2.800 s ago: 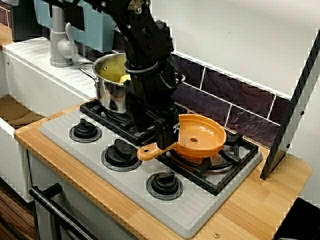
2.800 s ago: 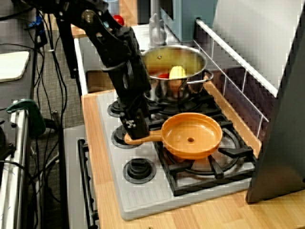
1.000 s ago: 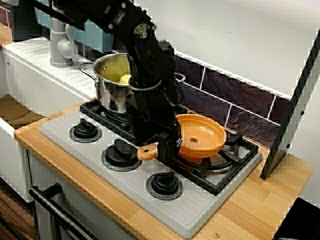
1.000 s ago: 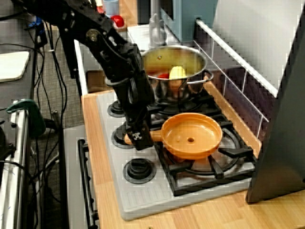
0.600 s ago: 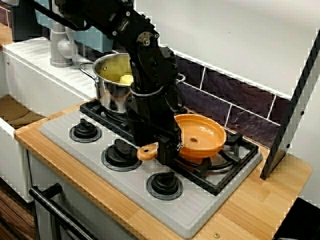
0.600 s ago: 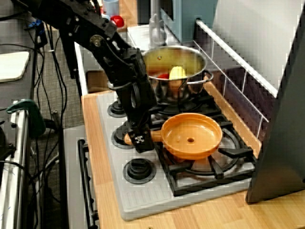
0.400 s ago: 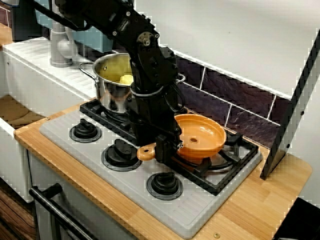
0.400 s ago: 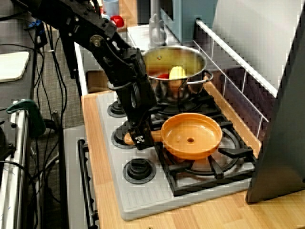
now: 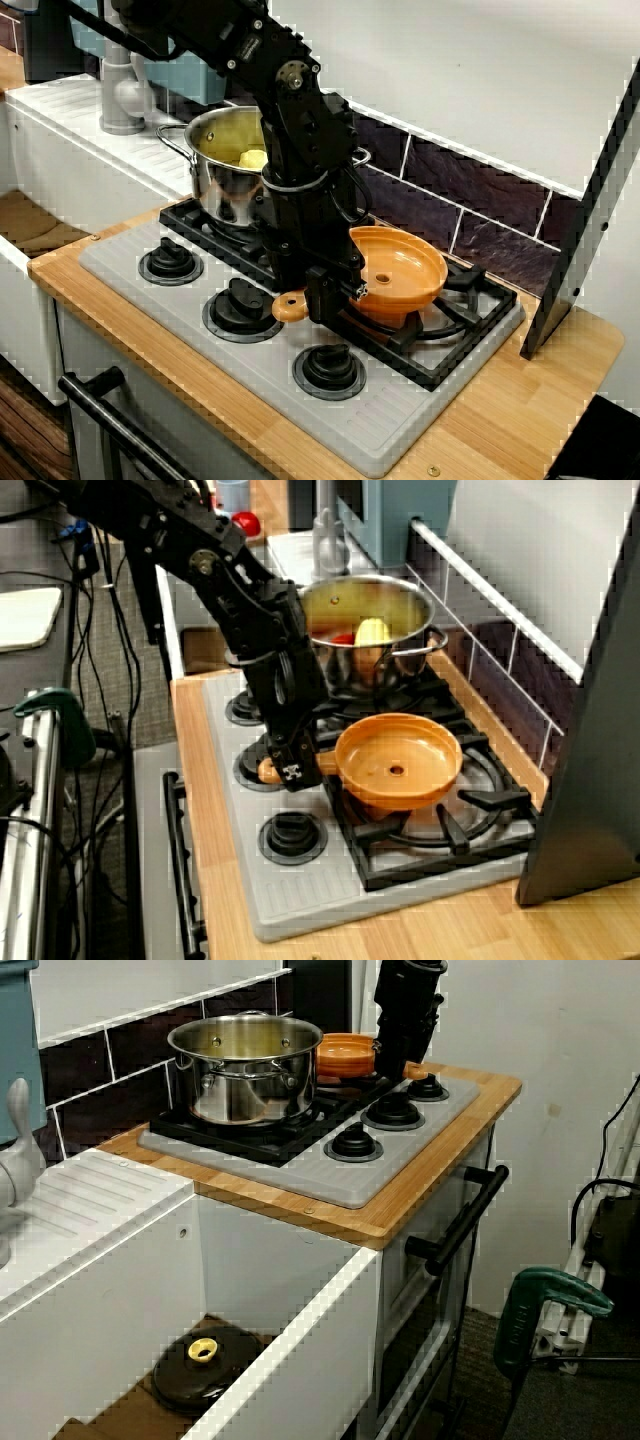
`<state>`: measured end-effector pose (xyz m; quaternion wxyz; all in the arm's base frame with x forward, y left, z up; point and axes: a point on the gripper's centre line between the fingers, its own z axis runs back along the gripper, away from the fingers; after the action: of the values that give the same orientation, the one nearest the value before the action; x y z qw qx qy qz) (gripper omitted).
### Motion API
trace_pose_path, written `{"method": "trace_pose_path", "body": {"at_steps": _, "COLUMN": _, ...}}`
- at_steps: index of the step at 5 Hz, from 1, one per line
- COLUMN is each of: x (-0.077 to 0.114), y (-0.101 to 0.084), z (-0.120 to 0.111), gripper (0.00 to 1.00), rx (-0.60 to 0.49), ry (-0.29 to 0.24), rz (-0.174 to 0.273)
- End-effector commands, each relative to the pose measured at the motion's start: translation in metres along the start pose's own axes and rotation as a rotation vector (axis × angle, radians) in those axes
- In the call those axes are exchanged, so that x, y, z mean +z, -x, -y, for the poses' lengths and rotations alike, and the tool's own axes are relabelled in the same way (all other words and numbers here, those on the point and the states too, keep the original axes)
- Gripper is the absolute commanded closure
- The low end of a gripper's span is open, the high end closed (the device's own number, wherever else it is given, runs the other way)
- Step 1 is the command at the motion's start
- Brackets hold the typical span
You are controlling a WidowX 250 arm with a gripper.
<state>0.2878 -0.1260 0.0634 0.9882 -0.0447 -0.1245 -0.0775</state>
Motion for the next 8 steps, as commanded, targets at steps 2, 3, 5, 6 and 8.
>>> {"method": "trace_pose_path", "body": {"at_steps": 2, "x": 0.022, "y": -0.009, "z": 0.009, "gripper": 1.00, "rx": 0.061, "ry": 0.050, "rz": 0.041}}
{"method": "trace_pose_path", "body": {"at_steps": 3, "x": 0.022, "y": -0.007, "z": 0.011, "gripper": 1.00, "rx": 0.108, "ry": 0.028, "rz": 0.044}}
{"method": "trace_pose_path", "body": {"at_steps": 5, "x": 0.021, "y": -0.003, "z": 0.019, "gripper": 1.00, "rx": 0.176, "ry": -0.010, "rz": 0.035}}
{"method": "trace_pose_path", "body": {"at_steps": 6, "x": 0.020, "y": -0.003, "z": 0.020, "gripper": 1.00, "rx": 0.180, "ry": -0.013, "rz": 0.031}}
{"method": "trace_pose_path", "body": {"at_steps": 8, "x": 0.019, "y": -0.002, "z": 0.021, "gripper": 1.00, "rx": 0.212, "ry": -0.021, "rz": 0.017}}
